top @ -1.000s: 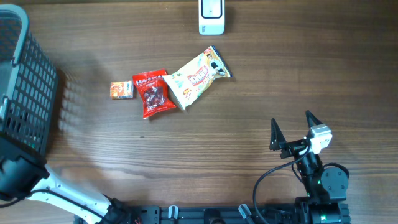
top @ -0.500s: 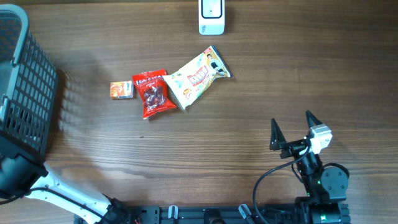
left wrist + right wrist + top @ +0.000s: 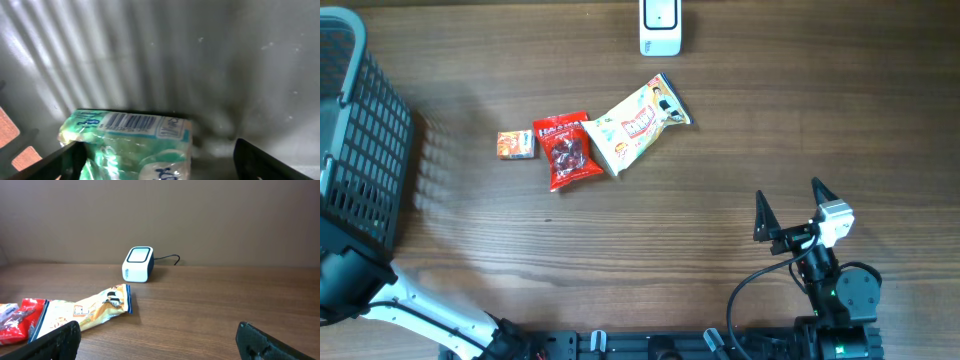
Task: Scan the item barcode
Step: 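Reach the left gripper into the basket and grasp the green tissue pack, then carry the green tissue pack out and release it below the orange pack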
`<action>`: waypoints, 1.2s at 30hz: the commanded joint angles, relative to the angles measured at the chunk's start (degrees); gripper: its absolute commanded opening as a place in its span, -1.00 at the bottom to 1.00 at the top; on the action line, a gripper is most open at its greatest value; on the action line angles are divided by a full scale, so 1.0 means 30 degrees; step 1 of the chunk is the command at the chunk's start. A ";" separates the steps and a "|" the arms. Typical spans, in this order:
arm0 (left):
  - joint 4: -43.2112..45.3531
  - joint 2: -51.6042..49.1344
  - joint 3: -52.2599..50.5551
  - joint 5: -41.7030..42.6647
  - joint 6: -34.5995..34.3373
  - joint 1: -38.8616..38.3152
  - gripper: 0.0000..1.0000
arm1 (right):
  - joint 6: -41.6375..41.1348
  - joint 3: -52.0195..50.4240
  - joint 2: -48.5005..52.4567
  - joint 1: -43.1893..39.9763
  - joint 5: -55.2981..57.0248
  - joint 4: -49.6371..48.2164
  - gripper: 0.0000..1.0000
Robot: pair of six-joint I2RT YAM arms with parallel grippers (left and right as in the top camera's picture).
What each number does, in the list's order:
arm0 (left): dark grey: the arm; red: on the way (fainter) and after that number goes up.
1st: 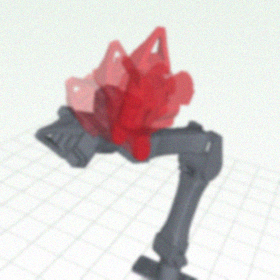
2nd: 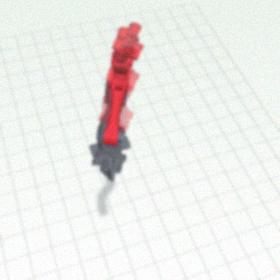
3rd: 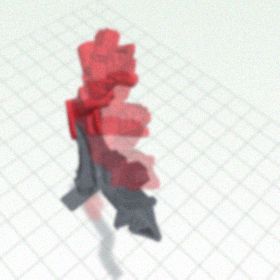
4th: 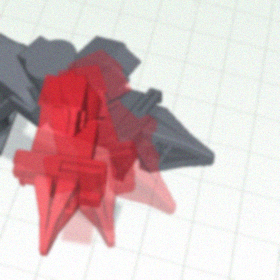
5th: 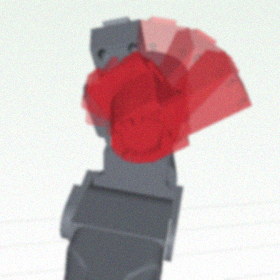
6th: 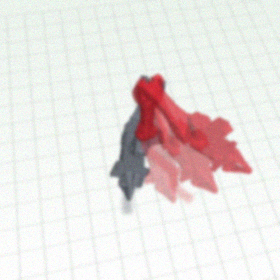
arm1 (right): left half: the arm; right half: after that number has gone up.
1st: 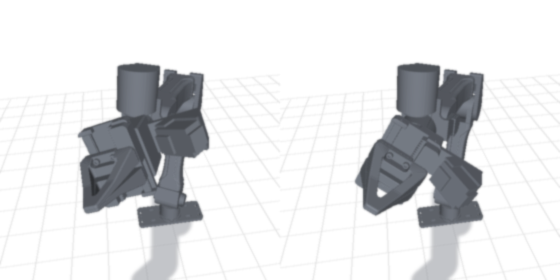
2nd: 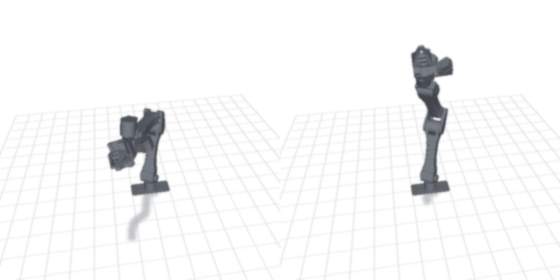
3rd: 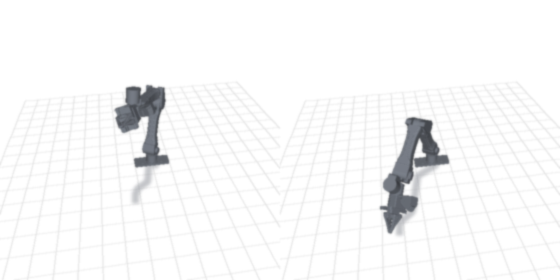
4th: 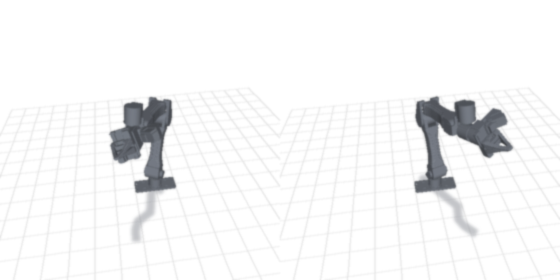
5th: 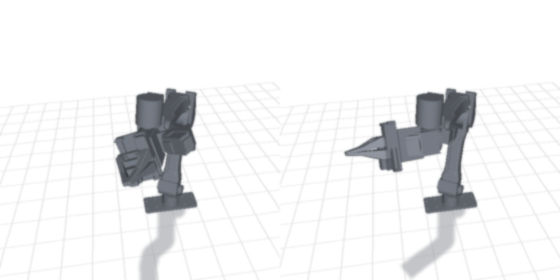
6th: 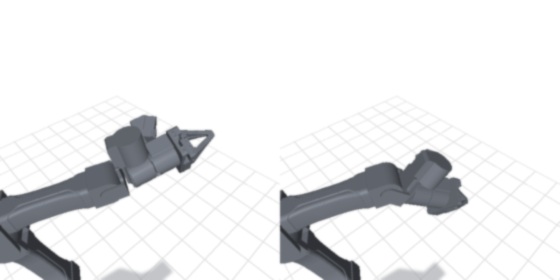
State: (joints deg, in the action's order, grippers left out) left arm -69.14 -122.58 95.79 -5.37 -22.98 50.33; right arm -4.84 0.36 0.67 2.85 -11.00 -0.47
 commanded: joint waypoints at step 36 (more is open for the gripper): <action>-0.5646 0.4146 1.4222 1.0025 0.0087 -0.0175 -0.92 | 0.0109 -0.0022 -0.0131 0.0066 0.0233 -0.0095 1.00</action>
State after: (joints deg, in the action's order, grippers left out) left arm -86.41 -115.24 136.75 6.92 -22.98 50.48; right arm -4.84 0.36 0.67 2.85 -10.87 -0.47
